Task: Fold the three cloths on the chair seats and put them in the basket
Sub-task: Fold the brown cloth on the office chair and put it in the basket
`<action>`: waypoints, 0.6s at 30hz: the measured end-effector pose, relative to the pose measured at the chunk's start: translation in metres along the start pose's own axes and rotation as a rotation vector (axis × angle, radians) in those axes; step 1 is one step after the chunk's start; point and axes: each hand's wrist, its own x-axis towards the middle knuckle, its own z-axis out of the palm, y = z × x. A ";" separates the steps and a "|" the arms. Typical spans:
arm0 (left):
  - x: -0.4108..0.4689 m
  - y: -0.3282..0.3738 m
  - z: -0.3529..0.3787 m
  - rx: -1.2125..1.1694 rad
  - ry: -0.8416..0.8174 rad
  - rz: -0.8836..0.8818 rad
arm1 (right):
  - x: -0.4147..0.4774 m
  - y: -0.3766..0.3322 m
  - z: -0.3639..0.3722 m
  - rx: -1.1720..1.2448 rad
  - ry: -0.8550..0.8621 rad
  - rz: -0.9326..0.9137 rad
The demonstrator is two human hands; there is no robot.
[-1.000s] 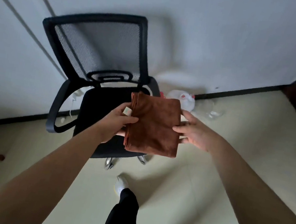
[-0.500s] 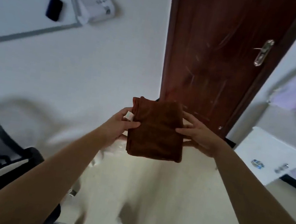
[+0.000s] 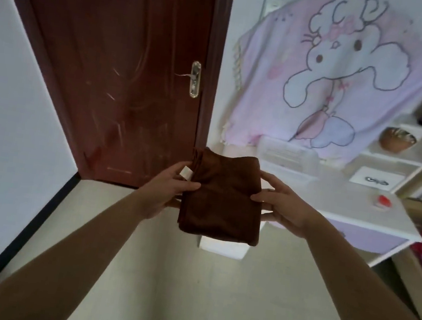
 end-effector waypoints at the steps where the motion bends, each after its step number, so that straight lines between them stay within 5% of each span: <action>1: 0.027 0.007 0.014 -0.006 -0.043 -0.013 | 0.005 -0.004 -0.022 0.008 0.045 -0.006; 11: 0.210 0.026 0.125 0.103 -0.310 -0.093 | 0.038 0.012 -0.178 0.123 0.342 0.032; 18: 0.340 0.008 0.166 0.193 -0.247 -0.183 | 0.129 0.034 -0.270 0.145 0.342 0.073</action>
